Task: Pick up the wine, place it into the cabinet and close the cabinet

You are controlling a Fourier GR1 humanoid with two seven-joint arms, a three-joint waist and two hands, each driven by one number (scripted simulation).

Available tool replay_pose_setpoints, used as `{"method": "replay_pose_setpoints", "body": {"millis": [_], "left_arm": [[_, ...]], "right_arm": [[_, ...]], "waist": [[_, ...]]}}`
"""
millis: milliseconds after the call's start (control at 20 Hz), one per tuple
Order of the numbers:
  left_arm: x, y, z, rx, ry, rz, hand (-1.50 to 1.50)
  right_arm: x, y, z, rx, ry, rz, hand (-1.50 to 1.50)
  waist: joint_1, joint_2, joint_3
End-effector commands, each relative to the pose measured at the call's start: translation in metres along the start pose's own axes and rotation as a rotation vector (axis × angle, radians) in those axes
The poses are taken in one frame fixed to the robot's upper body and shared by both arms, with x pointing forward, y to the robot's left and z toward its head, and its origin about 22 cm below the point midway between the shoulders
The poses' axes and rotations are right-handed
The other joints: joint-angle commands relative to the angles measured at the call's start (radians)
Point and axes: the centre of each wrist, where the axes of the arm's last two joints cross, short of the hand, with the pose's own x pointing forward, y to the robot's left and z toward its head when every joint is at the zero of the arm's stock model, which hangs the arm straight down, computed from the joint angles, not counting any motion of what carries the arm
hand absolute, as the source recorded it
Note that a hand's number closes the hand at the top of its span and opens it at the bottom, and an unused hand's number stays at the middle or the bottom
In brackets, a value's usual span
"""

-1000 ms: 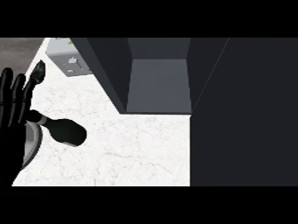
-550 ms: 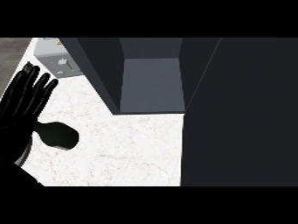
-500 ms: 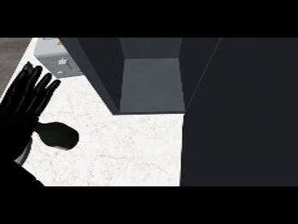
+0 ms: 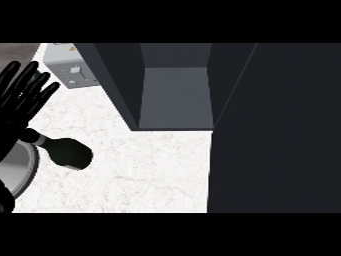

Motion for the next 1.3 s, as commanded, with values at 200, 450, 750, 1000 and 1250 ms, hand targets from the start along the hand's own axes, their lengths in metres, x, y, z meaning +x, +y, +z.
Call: {"method": "replay_pose_setpoints", "body": {"millis": [200,450,750,1000,1250], "left_arm": [[0.016,0.017,0.004,-0.006,0.013,0.024,-1.5],[-0.001,-0.03,-0.004,-0.003,-0.008,0.029,-1.5],[0.005,0.009,0.013,0.015,0.017,0.016,-1.5],[0.012,-0.008,0.028,0.038,0.047,-0.012,-1.5],[0.007,0.03,0.03,0.08,0.045,-0.068,-1.5]], "right_arm": [[-0.001,-0.012,0.0,0.012,0.021,0.011,-1.5],[0.018,0.001,-0.008,0.019,-0.004,0.006,-1.5],[0.04,-0.01,0.005,0.013,-0.019,-0.001,-1.5],[0.029,-0.014,-0.009,-0.018,0.001,0.006,-1.5],[0.04,-0.002,-0.003,0.002,0.011,-0.003,-1.5]], "waist": [[0.005,0.0,0.0],[0.007,0.0,0.0],[0.004,0.0,0.0],[0.009,-0.001,0.0],[0.003,0.001,0.0]]}}
